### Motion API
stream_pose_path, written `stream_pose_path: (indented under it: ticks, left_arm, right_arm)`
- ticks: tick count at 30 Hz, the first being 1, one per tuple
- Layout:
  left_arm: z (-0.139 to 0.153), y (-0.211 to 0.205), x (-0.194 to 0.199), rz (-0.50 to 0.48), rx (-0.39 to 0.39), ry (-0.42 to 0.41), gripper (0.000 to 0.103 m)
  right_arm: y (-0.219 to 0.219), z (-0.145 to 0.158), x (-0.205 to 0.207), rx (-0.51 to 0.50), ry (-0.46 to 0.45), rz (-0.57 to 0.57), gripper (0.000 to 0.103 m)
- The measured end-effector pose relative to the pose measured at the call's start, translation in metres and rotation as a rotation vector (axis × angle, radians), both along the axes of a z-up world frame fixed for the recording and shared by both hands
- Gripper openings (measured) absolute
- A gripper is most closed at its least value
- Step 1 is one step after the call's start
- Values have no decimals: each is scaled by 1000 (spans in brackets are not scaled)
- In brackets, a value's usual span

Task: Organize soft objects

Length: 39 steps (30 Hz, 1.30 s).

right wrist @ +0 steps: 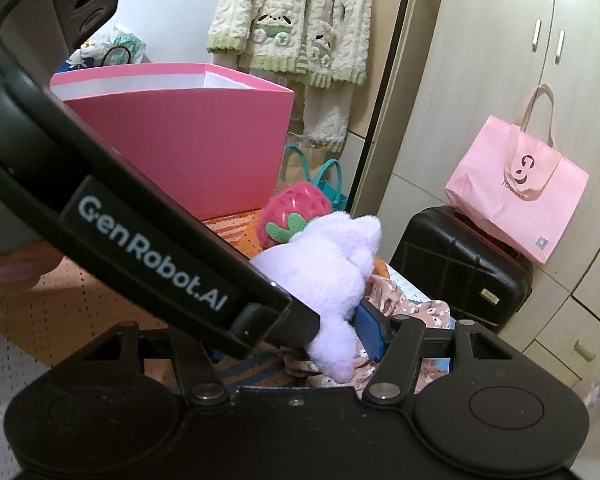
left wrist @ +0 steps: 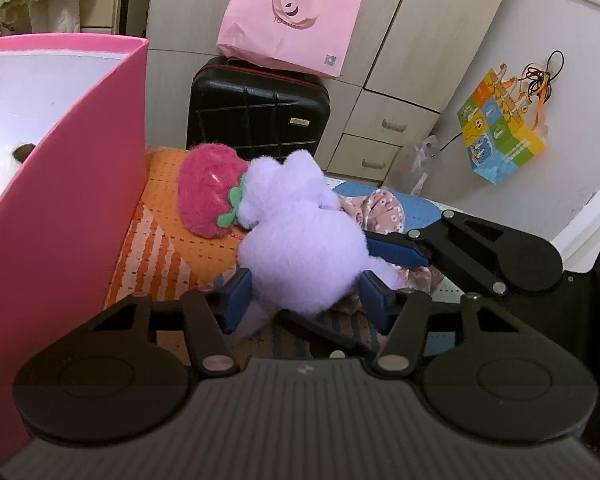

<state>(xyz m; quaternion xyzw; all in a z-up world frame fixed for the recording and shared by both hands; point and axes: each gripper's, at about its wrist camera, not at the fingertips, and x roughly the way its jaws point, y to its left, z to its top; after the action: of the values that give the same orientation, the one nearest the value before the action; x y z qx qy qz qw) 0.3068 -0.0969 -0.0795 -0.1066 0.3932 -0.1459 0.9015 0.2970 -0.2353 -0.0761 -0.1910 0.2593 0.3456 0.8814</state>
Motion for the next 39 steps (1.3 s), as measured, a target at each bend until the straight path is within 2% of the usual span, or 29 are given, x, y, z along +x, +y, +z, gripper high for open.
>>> stream_pose_path:
  ticks: [7, 10, 21, 27, 33, 39]
  left_arm:
    - [0, -3, -2, -4, 21, -9, 56]
    - [1, -5, -5, -14, 58, -20, 54]
    - [12, -5, -25, -52, 90, -21, 54]
    - [21, -2, -44, -77, 96, -30, 54]
    - [32, 1, -68, -100, 104, -57, 54]
    - [42, 9, -86, -134, 95, -67, 54]
  right_arm:
    - [0, -1, -3, 15, 5, -17, 58]
    - [1, -1, -6, 22, 9, -27, 56]
    - [-3, 5, -24, 63, 26, -70, 55]
    - [-2, 12, -47, 81, 26, -99, 55]
    - [1, 20, -70, 90, -9, -101, 55]
    - [8, 31, -94, 54, -57, -92, 56]
